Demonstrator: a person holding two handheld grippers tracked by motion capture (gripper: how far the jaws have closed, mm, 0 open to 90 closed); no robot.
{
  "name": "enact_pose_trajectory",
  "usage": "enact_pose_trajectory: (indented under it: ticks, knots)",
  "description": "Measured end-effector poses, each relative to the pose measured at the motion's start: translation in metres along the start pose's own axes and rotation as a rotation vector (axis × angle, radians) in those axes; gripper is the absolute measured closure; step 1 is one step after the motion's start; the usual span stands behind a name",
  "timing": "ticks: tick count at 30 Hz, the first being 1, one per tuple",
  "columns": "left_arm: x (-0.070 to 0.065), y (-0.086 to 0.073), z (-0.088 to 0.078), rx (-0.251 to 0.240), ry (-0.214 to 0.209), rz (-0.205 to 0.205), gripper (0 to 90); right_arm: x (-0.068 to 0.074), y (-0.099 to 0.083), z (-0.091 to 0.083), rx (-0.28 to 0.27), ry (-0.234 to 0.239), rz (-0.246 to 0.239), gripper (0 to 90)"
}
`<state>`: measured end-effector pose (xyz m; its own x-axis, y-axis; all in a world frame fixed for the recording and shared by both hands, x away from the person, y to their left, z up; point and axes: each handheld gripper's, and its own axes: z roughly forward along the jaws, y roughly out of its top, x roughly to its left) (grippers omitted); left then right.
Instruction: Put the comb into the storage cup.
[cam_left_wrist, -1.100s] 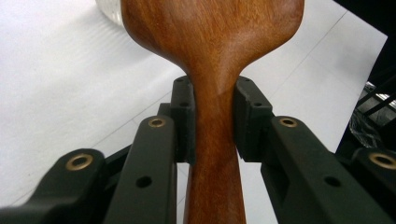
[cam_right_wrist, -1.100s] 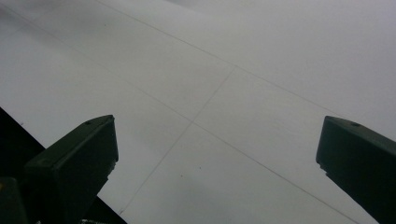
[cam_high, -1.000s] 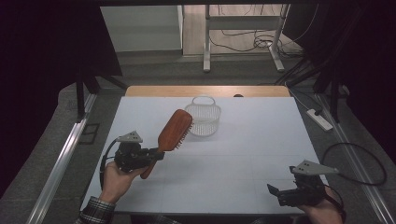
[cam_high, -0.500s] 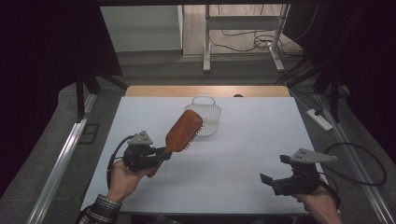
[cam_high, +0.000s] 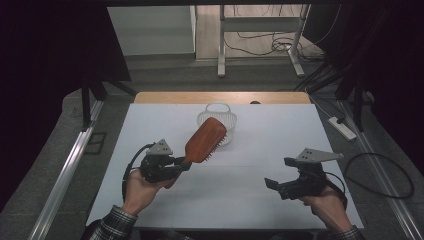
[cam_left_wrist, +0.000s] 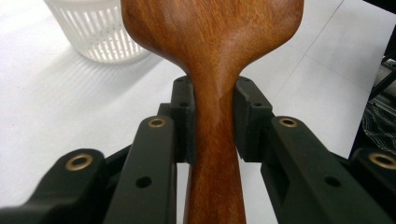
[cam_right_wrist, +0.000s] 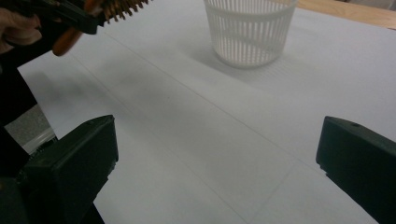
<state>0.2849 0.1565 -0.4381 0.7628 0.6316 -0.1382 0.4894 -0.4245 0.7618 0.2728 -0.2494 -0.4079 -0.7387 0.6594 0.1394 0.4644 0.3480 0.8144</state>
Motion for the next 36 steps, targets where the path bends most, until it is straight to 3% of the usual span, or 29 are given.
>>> enact_pose_trajectory:
  ticks: [5,10,19,36]
  knots:
    - [-0.003,0.004,0.003,-0.003,-0.011,0.015,72.3,0.0,0.006,0.008,-0.014,0.03,0.026,0.0]
    - [-0.006,0.008,0.007,-0.006,-0.015,0.021,72.3,0.002,0.013,0.015,-0.002,0.03,0.039,0.0]
    - [-0.01,0.017,0.013,-0.013,-0.034,0.032,72.3,0.005,0.025,0.027,-0.004,0.061,0.037,0.0]
    - [-0.023,0.024,0.023,-0.038,-0.045,0.055,72.3,0.007,0.047,0.047,0.002,0.118,0.114,0.0]
